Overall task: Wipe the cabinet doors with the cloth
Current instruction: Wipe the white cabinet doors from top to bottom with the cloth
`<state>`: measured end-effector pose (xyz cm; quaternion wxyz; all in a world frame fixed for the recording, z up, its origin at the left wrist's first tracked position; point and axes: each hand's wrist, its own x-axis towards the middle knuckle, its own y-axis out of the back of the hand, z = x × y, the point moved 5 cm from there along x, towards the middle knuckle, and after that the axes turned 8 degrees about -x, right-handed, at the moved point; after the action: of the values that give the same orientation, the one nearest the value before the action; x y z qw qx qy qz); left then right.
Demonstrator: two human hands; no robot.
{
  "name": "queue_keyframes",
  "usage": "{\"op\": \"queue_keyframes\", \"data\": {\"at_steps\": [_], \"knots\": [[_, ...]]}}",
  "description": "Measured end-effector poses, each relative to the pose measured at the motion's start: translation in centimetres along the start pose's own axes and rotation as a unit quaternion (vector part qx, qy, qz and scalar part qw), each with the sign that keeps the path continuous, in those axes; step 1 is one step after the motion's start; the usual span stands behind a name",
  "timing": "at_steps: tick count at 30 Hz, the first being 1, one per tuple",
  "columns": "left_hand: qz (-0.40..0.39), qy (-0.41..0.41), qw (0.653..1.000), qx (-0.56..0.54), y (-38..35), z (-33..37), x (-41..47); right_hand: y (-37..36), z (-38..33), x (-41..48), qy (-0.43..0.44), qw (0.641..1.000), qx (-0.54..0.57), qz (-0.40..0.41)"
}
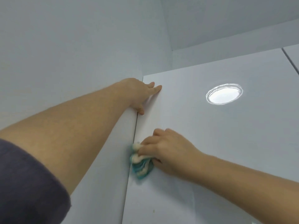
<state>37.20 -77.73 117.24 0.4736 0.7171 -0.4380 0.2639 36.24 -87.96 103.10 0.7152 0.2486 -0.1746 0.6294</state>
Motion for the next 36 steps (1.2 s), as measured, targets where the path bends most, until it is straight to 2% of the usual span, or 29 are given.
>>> {"op": "queue_keyframes", "data": {"at_steps": [3, 4, 8, 12, 17, 21, 22, 26, 27, 29, 31, 34, 36], "knots": [[-0.007, 0.000, 1.000, -0.007, 0.1, 0.0, 0.0, 1.4, 3.4, -0.2, -0.079, 0.996, -0.005, 0.038], [-0.008, -0.002, 1.000, -0.013, 0.1, 0.0, 0.0, 1.7, 3.2, -0.9, -0.079, 0.996, -0.005, 0.042], [-0.008, -0.003, 1.000, -0.026, 0.1, 0.1, -0.2, 2.4, 1.7, -5.4, 0.002, 1.000, -0.005, 0.021], [0.005, -0.008, 0.999, -0.045, 0.1, 0.1, -0.5, 4.7, 6.0, -5.9, -0.109, 0.990, 0.001, 0.085], [-0.001, -0.018, 0.996, -0.093, -0.5, 0.7, -0.4, 4.4, 3.7, -8.5, -0.022, 0.999, -0.025, 0.034], [0.004, -0.025, 0.979, -0.201, -1.2, 1.1, -1.0, 6.3, 8.2, -8.4, -0.168, 0.981, -0.007, 0.097], [0.006, -0.026, 0.975, -0.222, -1.4, 1.3, -1.3, 6.2, 7.2, -9.0, -0.165, 0.982, -0.004, 0.094], [0.010, -0.017, 0.957, -0.289, -1.9, 1.9, -1.5, 6.4, 4.1, -11.8, -0.030, 0.999, -0.025, 0.034], [0.011, -0.013, 0.951, -0.307, -2.1, 2.2, -1.4, 7.1, 5.6, -12.0, -0.045, 0.998, -0.035, 0.034], [0.021, -0.003, 0.939, -0.344, -2.4, 2.6, -1.5, 8.5, 8.8, -12.2, -0.134, 0.987, -0.037, 0.076], [0.028, 0.004, 0.926, -0.377, -2.9, 3.0, -1.5, 8.5, 9.0, -13.2, -0.195, 0.976, -0.032, 0.096], [0.037, 0.006, 0.912, -0.408, -3.5, 3.3, -1.4, 7.9, 6.1, -15.2, -0.102, 0.991, -0.056, 0.060], [0.038, 0.007, 0.908, -0.417, -3.7, 3.4, -1.4, 9.1, 7.8, -15.9, -0.095, 0.992, -0.062, 0.049]]}}
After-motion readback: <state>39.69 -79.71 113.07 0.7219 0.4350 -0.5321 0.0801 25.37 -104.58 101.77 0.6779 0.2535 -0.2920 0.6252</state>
